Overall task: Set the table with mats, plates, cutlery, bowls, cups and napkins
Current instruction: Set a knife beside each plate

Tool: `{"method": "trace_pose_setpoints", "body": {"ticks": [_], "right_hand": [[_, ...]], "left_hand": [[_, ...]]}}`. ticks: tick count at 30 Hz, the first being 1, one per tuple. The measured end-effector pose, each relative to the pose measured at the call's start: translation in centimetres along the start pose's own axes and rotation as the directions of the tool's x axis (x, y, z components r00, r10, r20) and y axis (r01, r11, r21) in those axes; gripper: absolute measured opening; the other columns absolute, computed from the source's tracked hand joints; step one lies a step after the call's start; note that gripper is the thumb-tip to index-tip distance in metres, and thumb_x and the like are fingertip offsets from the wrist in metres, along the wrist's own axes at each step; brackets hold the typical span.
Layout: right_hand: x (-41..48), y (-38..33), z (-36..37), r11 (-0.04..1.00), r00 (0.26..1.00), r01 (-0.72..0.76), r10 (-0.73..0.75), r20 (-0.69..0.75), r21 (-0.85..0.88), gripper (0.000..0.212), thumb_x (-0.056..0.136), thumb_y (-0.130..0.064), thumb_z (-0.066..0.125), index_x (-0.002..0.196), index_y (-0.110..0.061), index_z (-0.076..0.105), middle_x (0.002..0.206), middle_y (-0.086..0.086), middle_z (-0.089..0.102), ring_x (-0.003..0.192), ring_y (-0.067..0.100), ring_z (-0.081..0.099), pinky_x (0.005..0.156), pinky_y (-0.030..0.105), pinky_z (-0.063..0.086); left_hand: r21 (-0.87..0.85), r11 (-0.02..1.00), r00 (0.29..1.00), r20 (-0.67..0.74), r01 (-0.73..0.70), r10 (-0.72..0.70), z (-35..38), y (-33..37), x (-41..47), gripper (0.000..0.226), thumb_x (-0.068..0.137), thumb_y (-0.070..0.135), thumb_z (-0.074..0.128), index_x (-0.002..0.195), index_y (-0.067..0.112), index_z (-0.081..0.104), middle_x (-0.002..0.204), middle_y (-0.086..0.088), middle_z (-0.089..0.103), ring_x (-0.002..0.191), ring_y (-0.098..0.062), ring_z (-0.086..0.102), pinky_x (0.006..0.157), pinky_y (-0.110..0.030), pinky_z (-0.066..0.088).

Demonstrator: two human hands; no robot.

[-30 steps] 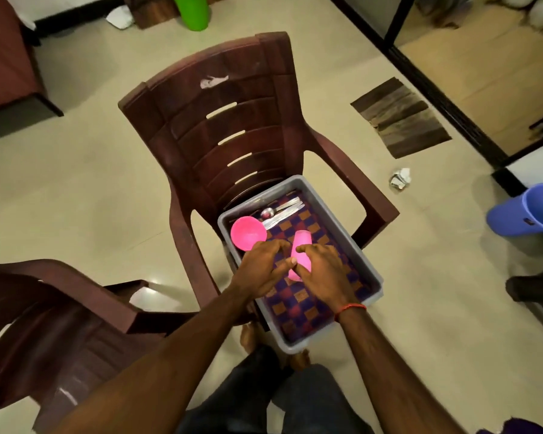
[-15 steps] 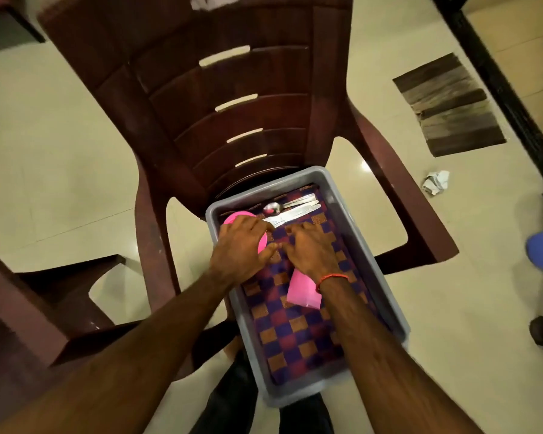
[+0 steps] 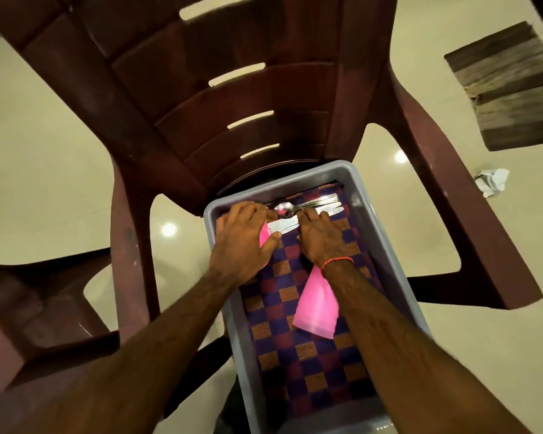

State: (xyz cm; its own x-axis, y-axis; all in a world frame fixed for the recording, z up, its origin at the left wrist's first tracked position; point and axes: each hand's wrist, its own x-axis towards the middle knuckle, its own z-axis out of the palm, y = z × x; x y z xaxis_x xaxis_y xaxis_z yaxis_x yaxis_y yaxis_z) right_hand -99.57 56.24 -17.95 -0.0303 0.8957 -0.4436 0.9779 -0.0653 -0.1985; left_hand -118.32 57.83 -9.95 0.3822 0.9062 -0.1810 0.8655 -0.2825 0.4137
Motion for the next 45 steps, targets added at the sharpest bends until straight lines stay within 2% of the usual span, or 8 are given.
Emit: {"method": "trace_pose_setpoints", "body": {"ticks": [8,15,23,29,35,39,43,45], "right_hand": [[0.7,1.7,-0.3,0.986,0.989,0.135,-0.140,-0.045,-0.103,0.036,0.088,-0.005,0.056,0.122,-0.012,0.062,0.117,0.011,0.063,0.113,0.034,0.052,0.076,0.044,0.051],[2.0,1.9,-1.3,0.931,0.968,0.250,-0.243,0.060,-0.267,0.031,0.094,-0.010,0.048,0.124,-0.009,0.056,0.122,0.013,0.061,0.118,0.032,0.050,0.095,0.044,0.047],[0.7,1.8,-0.9,0.828,0.933,0.350,-0.350,0.085,-0.437,0.027,0.092,-0.001,0.050,0.117,-0.003,0.060,0.109,0.015,0.064,0.100,0.032,0.060,0.064,0.040,0.053],[1.7,1.6,0.1,0.673,0.886,0.421,-0.450,0.115,-0.608,0.015,0.088,-0.004,0.054,0.091,-0.011,0.068,0.079,0.004,0.063,0.068,0.022,0.062,0.042,0.031,0.035],[2.2,2.1,0.4,0.808,0.908,0.378,-0.419,0.010,-0.453,0.036,0.097,-0.017,0.024,0.108,-0.011,0.057,0.099,0.011,0.061,0.090,0.029,0.060,0.063,0.039,0.048],[1.1,2.8,0.0,0.881,0.948,0.233,-0.300,-0.106,-0.411,0.037,0.095,-0.016,0.023,0.088,-0.015,0.059,0.073,0.006,0.060,0.062,0.023,0.059,0.046,0.031,0.040],[-1.4,3.4,-1.7,0.938,0.973,0.096,-0.160,-0.169,-0.332,0.021,0.095,-0.017,0.043,0.079,-0.014,0.057,0.059,0.005,0.060,0.046,0.024,0.058,0.038,0.027,0.037],[-3.4,3.1,-3.5,0.974,0.982,0.066,-0.102,-0.157,-0.218,0.015,0.093,-0.022,0.061,0.086,-0.009,0.058,0.067,0.010,0.063,0.054,0.033,0.064,0.041,0.033,0.041]], "left_hand": [[-0.036,0.996,0.997,-0.018,0.081,-0.081,0.0,-0.6,-0.5,0.043,0.091,0.045,0.068,0.126,0.020,0.064,0.134,-0.004,0.061,0.131,-0.027,0.047,0.107,-0.050,0.036],[-0.058,0.994,0.994,-0.050,0.092,-0.095,0.2,-0.5,-0.6,0.039,0.090,0.041,0.070,0.122,0.019,0.068,0.132,-0.003,0.063,0.129,-0.026,0.049,0.106,-0.051,0.038],[-0.062,0.994,0.995,-0.028,0.092,-0.094,0.6,-0.9,-0.9,0.037,0.091,0.044,0.065,0.119,0.020,0.070,0.132,0.000,0.062,0.130,-0.023,0.048,0.104,-0.050,0.038],[-0.036,0.998,0.997,-0.050,0.050,-0.051,0.7,-1.1,-1.1,0.036,0.089,0.046,0.060,0.113,0.022,0.073,0.128,0.002,0.064,0.128,-0.022,0.048,0.105,-0.048,0.035],[-0.028,0.998,0.998,-0.043,0.052,-0.053,0.8,-1.1,-1.0,0.038,0.089,0.048,0.059,0.114,0.023,0.073,0.129,0.002,0.063,0.129,-0.022,0.046,0.104,-0.048,0.035],[0.009,0.998,0.997,0.036,0.062,-0.062,0.5,-1.0,-1.1,0.041,0.090,0.051,0.056,0.118,0.025,0.070,0.135,0.003,0.060,0.133,-0.022,0.043,0.108,-0.049,0.032],[0.021,0.997,0.993,0.094,0.073,-0.074,-0.6,-0.3,-1.4,0.036,0.094,0.046,0.063,0.123,0.026,0.068,0.140,0.003,0.056,0.137,-0.022,0.038,0.110,-0.048,0.029],[0.019,0.997,0.992,0.102,0.072,-0.073,-1.8,0.4,-1.4,0.034,0.094,0.045,0.064,0.122,0.026,0.068,0.139,0.003,0.056,0.138,-0.021,0.037,0.110,-0.047,0.027]]}}
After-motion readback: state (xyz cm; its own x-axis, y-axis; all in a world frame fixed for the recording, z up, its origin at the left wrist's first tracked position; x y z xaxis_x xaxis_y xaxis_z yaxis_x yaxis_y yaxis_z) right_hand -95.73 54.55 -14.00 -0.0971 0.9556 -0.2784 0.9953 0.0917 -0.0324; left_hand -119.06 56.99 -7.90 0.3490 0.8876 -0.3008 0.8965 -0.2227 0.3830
